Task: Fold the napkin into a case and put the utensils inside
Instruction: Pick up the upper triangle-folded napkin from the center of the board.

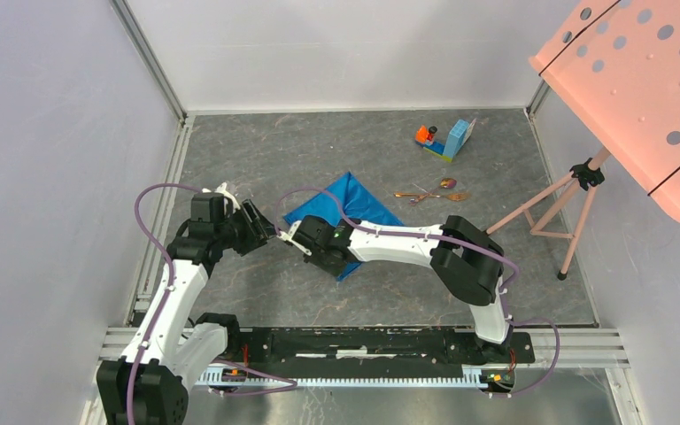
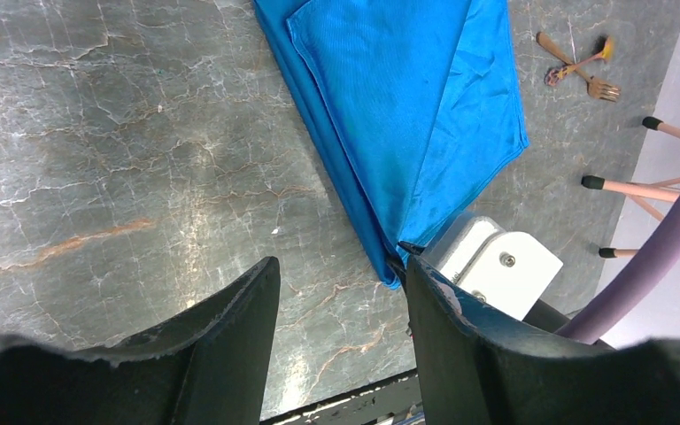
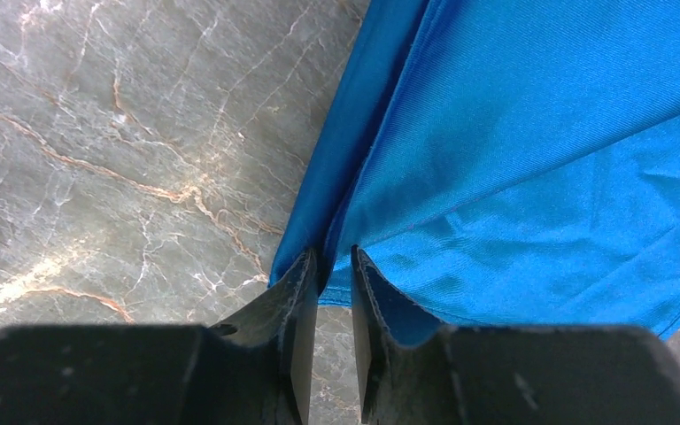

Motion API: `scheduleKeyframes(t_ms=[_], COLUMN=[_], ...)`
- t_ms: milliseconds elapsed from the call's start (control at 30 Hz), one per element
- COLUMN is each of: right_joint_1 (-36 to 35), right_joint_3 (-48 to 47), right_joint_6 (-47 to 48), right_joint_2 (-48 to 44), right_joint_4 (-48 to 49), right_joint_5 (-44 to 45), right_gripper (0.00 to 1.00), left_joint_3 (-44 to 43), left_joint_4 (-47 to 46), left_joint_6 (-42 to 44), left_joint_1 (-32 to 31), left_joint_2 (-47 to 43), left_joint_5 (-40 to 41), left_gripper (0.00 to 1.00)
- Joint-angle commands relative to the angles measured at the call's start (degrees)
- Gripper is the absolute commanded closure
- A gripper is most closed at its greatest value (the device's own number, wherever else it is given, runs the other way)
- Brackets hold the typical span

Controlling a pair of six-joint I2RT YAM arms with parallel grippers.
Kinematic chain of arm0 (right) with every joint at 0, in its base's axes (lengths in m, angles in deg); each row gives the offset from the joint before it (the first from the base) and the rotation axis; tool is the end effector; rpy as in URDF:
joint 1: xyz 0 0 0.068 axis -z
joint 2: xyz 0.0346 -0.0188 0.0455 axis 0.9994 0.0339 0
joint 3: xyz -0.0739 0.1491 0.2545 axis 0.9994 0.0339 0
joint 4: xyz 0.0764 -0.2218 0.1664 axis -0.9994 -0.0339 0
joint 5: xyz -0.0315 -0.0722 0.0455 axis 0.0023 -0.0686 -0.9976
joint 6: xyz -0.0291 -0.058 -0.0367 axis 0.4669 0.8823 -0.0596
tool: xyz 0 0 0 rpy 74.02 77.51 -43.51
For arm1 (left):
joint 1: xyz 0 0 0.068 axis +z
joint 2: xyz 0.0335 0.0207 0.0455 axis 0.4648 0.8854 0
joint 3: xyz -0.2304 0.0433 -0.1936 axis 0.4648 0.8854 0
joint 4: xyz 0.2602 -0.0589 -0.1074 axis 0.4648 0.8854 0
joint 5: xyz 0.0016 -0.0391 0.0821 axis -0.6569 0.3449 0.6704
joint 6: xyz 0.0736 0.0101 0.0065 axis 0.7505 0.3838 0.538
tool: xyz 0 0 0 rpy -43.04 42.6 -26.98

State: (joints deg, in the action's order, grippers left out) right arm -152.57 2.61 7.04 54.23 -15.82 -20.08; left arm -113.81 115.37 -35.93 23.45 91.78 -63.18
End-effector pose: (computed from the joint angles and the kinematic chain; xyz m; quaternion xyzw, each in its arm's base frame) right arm 0.2027 0.4009 0.1620 -0.4872 0.8496 0.0332 0.1991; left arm 0.2039 -0.0362 0.2459 -0.1809 0.8960 -0.2748 0.2984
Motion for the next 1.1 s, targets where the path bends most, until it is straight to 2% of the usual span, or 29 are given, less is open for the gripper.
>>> scheduleKeyframes(t_ms=[0,233,433,800,967,1067], right_joint_1=[-0.8,-1.9,-1.9,-2.2,-3.1,-3.8], right_joint_3=[-3.1,-3.8,-3.8,-6.0,-4.6,-5.1], right_joint_6=[0.9,-0.2,0.0,-0.2,-1.1,-1.0], right_joint_2=[-1.1,-3.0,-1.0,-5.3,-5.5,-3.8], right_joint_4=[-1.5,-1.5,-1.1,-4.1,-1.8,-1.3], right_joint_5=[0.8,-1.8,-2.1,4.5,-1.3,-1.4], right_gripper=[0.73,0.59,0.49,0.51,0.5,0.48], left_joint_3=[-0.8,-0.2,-0.5,-1.0,-0.6,-0.7], left_joint_4=[-2.2,-2.0,-1.0,-0.2,-0.6,-0.5], left_joint_6=[-0.4,-0.2,-0.1,0.1,-0.3,-0.4], left_joint_1=[0.1,0.1,0.2,0.3,0.3,0.4], left_joint_2=[-0.1,-0.6,-1.6,-1.9,-1.9,-2.0], left_joint_5=[-1.5,-1.2,-1.0,-0.5,-0.7,-0.7], left_gripper=[0.38,0.38,0.39,0.39,0.39,0.39])
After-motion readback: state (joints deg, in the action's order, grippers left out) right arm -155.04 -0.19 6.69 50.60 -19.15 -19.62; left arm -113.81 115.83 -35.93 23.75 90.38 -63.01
